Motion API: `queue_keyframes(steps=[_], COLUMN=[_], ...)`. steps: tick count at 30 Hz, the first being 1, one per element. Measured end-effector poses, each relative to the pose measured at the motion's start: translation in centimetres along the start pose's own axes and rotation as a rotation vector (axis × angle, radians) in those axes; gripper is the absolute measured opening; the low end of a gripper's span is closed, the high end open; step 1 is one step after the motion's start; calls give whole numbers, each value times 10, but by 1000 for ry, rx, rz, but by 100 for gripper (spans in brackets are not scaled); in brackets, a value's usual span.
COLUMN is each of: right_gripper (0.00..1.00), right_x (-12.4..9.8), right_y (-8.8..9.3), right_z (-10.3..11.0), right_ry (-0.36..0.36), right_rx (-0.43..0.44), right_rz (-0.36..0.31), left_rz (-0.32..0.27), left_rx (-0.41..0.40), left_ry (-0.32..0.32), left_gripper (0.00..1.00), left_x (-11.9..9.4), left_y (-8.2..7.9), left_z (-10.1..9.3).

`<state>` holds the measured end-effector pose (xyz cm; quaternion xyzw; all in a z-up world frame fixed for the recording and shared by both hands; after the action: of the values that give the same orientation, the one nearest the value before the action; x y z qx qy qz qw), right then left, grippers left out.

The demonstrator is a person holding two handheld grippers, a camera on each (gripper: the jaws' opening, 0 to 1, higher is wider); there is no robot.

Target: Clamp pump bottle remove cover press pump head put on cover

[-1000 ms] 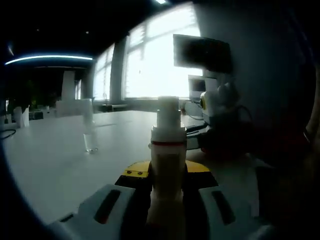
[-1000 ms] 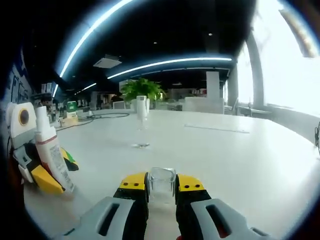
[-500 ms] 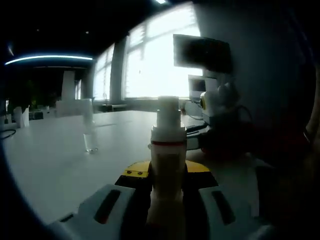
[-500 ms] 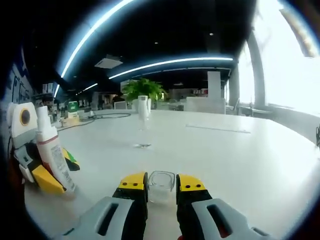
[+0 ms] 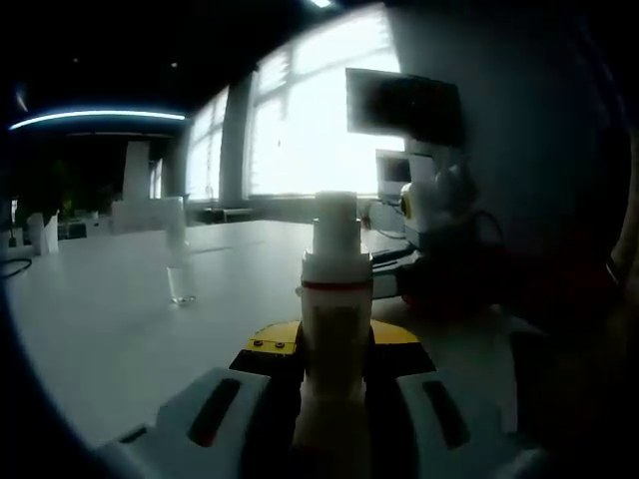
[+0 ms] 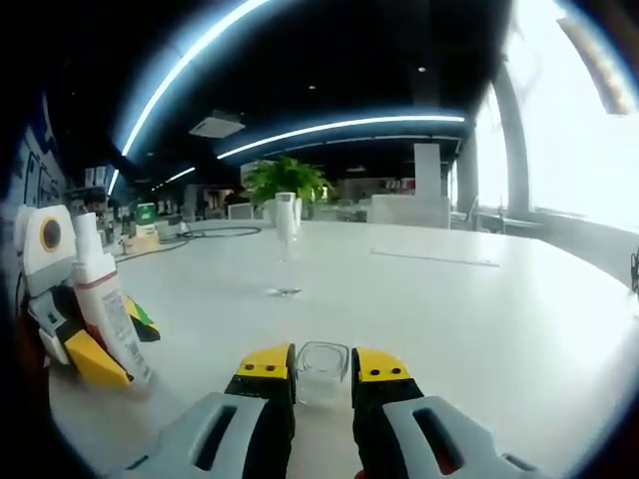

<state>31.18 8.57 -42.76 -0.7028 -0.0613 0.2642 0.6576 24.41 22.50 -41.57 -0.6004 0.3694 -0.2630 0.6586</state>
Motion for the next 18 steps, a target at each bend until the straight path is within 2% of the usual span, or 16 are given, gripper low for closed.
queue_keyframes(steps=[18], right_gripper=[18], right_x=[-1], right_y=[-2], right_z=[-2], right_ry=[9], right_rx=[-12], right_rz=[-12], left_rz=[0], left_rx=[1], left_ry=[0], left_gripper=[14], left_x=[0], left_y=[0], left_z=[0])
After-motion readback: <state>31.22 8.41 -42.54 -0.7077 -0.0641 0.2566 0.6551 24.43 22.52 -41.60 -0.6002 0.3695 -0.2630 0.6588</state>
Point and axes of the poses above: the point that each gripper's makers call its tool centre point, and the gripper's own axes: x roughly forward along the fingers, z roughly to its left, y roughly out of its underside, the point moved 5 cm from there along -x, roughly backward along the fingers, and after that the axes turned 5 degrees about z, right-handed, at the moved point
